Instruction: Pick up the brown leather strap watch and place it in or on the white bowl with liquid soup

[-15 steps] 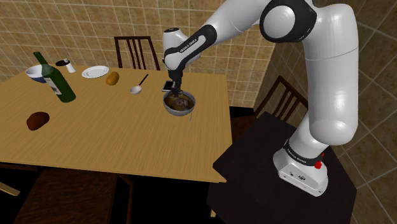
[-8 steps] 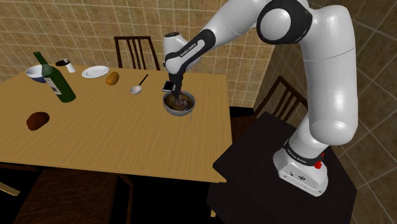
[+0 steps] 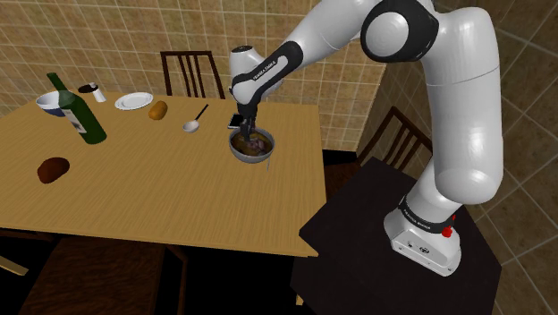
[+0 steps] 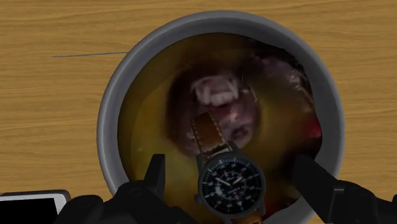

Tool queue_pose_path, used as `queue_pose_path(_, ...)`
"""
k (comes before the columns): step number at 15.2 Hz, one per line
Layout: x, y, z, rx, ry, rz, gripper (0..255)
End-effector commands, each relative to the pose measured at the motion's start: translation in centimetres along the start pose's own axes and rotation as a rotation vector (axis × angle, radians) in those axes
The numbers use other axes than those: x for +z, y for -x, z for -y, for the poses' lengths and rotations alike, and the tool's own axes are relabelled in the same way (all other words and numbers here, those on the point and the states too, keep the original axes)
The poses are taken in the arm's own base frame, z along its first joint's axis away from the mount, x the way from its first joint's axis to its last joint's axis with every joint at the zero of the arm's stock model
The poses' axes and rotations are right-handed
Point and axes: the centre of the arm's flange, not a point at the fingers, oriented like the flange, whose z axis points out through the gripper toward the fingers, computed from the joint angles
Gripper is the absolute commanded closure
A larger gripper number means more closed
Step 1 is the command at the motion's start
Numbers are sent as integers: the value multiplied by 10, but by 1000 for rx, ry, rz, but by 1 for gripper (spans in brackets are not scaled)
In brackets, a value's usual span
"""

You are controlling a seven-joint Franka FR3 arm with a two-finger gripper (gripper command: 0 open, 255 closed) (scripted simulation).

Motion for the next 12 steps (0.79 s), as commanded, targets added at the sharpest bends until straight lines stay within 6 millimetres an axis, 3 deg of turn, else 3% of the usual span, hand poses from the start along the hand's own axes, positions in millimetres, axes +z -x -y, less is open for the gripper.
queue_pose_path(1, 0, 0, 0, 0, 0, 0, 0)
queue_pose_path(5, -50, 0, 0, 0, 0, 0, 0)
queue_pose_path(12, -50, 0, 0, 0, 0, 0, 0)
